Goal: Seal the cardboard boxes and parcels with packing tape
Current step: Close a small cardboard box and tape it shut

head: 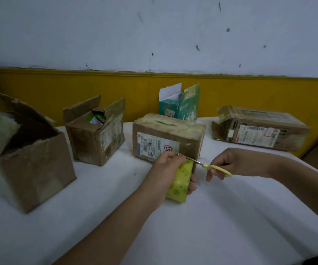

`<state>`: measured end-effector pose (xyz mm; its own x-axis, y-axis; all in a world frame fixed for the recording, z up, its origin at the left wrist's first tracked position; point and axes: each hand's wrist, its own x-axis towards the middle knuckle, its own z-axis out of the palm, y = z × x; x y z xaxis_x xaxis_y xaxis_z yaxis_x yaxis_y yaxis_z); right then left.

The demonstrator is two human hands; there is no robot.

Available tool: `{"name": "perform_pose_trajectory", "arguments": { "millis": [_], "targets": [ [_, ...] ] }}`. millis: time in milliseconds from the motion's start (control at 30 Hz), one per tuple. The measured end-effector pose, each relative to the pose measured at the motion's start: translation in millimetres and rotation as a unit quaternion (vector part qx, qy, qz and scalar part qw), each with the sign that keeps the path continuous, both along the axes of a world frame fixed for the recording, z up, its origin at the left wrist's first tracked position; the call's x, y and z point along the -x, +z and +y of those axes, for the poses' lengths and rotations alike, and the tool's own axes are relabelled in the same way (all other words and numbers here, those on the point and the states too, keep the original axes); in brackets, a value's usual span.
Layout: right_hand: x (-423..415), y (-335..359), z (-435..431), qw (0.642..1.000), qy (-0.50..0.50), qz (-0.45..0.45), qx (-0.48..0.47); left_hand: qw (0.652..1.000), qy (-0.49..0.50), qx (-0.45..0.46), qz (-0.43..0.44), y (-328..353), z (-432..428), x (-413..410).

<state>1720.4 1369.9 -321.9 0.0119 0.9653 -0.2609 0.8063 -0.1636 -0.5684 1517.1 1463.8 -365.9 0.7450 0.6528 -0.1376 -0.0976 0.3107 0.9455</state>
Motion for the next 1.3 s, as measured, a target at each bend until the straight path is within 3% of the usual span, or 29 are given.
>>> {"name": "perform_pose_trajectory", "arguments": {
  "millis": [133,333,467,500,567,667,733,833,867,933,1033,1200,1300],
  "targets": [
    [5.4,-7.4,-7.6,0.999,0.0,-0.001,0.046,1.0,-0.013,-0.027,-0.001,-2.1,-2.9,2.0],
    [2.2,-7.7,-35.6,0.997,-0.021,0.077,-0.012,0.999,-0.02,-0.044,0.001,-2.4,-4.3,4.8],
    [-10.1,-5.0,-60.8,0.995,-0.059,0.067,-0.05,0.999,-0.014,-0.038,-0.008,-3.2,-5.3,5.1],
    [-14.4,-8.0,-63.9,0.993,-0.091,0.039,-0.065,0.999,-0.012,-0.039,-0.01,-3.5,-5.9,5.1],
    [-25.9,-20.5,-66.9,0.977,-0.156,-0.108,-0.092,0.999,-0.002,-0.045,-0.011,-4.9,-6.9,4.6],
    [-38.8,-42.6,-64.8,0.92,-0.179,-0.345,-0.039,0.998,0.009,-0.057,-0.015,-8.0,-8.9,4.4],
    [-36.0,-47.0,-60.1,0.909,-0.191,-0.37,-0.011,0.998,0.012,-0.059,-0.02,-8.8,-10.2,5.0],
    [-13.4,-36.1,-50.3,0.877,-0.2,-0.426,-0.099,0.998,0.018,-0.058,-0.024,-11.5,-11.1,5.6],
    [-4.7,-31.2,-46.6,0.869,-0.21,-0.416,-0.167,0.998,0.017,-0.059,-0.027,-12.3,-11.8,5.4],
    [21.3,-17.7,-35.9,0.884,-0.218,-0.292,-0.293,0.997,0.011,-0.062,-0.036,-11.8,-15.6,5.3],
    [55.1,-6.2,-10.0,0.936,-0.198,-0.08,-0.279,0.996,0.028,-0.075,-0.036,-10.6,-21.1,5.3],
    [71.7,-4.2,13.6,0.945,-0.213,-0.057,-0.243,0.996,0.008,-0.083,-0.041,-13.2,-22.9,7.6],
    [77.0,-2.4,16.3,0.939,-0.201,-0.119,-0.252,0.995,-0.004,-0.087,-0.045,-12.1,-24.0,9.6]
  ]
}}
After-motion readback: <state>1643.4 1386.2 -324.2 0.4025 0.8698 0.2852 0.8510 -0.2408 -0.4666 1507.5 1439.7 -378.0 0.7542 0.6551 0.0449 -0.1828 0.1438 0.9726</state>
